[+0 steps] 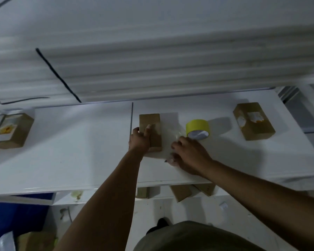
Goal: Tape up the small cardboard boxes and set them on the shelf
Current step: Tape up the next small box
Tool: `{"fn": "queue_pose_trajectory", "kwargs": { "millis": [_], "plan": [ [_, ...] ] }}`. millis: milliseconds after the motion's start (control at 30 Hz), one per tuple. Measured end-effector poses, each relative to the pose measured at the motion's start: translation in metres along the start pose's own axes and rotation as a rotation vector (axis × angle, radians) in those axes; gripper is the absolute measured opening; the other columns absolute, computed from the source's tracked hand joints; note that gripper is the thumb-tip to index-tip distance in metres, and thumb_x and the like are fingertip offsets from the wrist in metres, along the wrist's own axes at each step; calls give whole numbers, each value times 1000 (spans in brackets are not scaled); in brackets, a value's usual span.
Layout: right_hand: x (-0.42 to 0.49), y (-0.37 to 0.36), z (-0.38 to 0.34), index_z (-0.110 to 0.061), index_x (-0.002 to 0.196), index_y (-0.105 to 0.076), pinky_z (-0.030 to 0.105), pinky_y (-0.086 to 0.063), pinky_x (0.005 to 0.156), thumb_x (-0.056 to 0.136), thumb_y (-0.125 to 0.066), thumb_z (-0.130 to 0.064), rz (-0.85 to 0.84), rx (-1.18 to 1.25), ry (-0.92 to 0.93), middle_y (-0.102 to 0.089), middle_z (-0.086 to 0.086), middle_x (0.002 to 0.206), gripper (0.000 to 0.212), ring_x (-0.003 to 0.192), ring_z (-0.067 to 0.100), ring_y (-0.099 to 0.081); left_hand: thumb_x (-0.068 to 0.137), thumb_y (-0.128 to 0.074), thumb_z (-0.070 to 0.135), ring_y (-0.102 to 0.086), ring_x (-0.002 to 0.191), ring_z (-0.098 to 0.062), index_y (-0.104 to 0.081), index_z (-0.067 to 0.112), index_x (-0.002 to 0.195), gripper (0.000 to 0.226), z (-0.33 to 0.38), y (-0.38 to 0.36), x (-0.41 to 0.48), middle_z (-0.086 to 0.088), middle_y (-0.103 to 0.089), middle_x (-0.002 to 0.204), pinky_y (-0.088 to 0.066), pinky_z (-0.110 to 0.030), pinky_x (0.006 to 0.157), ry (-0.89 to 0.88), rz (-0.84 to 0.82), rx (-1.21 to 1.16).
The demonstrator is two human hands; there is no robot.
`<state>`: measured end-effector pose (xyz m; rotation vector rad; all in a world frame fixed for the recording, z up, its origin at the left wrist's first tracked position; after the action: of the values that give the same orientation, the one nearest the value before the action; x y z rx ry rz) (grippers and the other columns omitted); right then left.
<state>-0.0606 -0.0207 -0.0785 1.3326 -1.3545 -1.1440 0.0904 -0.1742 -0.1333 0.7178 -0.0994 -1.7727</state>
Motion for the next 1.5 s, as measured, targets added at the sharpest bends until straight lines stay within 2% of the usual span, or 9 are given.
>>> {"fn": "queue_pose_trajectory", "kwargs": {
  "millis": [200, 433, 633, 767, 833, 933, 1033, 1267, 1500],
  "plan": [
    [-17, -31, 9, -9, 109, -52, 44, -41, 85, 106, -44, -31, -108, 26, -89, -53, 14, 115, 23, 106, 37, -55, 95, -57, 74, -63, 129, -39, -46, 19, 152, 80, -1, 1, -1, -14, -63, 143, -54, -58, 108, -9, 7, -6],
    [-15, -40, 9, -12, 124, -50, 42, -44, 96, 105, -42, -51, -209, -57, -204, -50, 11, 127, 43, 118, 34, -52, 92, -56, 78, -63, 129, -37, -47, 21, 151, 83, -3, 0, 2, -12, -65, 142, -53, -56, 109, -18, 12, 10],
    [7, -3, 10, -13, 101, -46, 49, -55, 67, 104, -55, -41, 79, 632, -481, -72, 14, 88, 29, 77, 40, -69, 93, -52, 80, -57, 136, -37, -46, 22, 153, 84, -7, -2, 5, -12, -61, 147, -46, -57, 115, -23, 10, 36],
    [47, 28, 15, -7, 91, -47, 53, -55, 64, 101, -59, -27, 399, 756, -621, -66, 18, 74, 25, 68, 40, -67, 95, -51, 78, -56, 137, -37, -47, 21, 152, 82, -5, -2, 5, -13, -61, 147, -46, -57, 115, -38, 22, 58],
    [60, 20, 9, -11, 87, -48, 44, -52, 64, 97, -61, -20, 241, 690, -604, -65, 19, 76, 18, 74, 40, -67, 96, -50, 77, -55, 138, -38, -45, 20, 153, 81, -5, -1, 4, -14, -60, 148, -45, -58, 115, -43, 25, 61],
    [46, -13, -4, -16, 79, -47, 30, -44, 45, 88, -63, -15, -152, 653, -507, -62, 12, 60, 18, 49, 29, -62, 96, -49, 77, -55, 138, -39, -43, 20, 154, 82, -6, -1, 3, -14, -58, 150, -46, -59, 115, -44, 5, 36],
    [18, -31, -4, -14, 81, -51, 27, -43, 42, 91, -68, -25, -228, 713, -507, -61, 6, 53, 23, 38, 25, -56, 95, -50, 78, -57, 135, -37, -45, 21, 153, 81, -7, 0, 0, -13, -60, 147, -48, -59, 113, -49, 18, 1],
    [7, -30, 11, -24, 88, -49, 41, -57, 66, 93, -53, -60, -252, 445, -513, -66, 1, 87, 36, 72, 30, -65, 100, -59, 64, -68, 119, -32, -59, 17, 140, 61, -7, 14, -11, -4, -72, 120, -56, -47, 102, -67, 21, -107],
    [6, -26, 22, -25, 111, -47, 40, -47, 85, 90, -51, -74, -236, 290, -489, -68, 5, 116, 53, 111, 33, -64, 101, -49, 69, -61, 132, -37, -48, 18, 155, 74, -23, 46, -25, -12, -64, 143, -51, -59, 110, -81, 147, 22]
  ]
}}
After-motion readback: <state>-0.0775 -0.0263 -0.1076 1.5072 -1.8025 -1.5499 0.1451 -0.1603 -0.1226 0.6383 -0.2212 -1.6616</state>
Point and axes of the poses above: each hand's wrist, its own x-axis towards the middle knuckle, its own y-axis out of the back of the hand, z = x × y, the point moved 6 cm from there along x, towards the middle knuckle
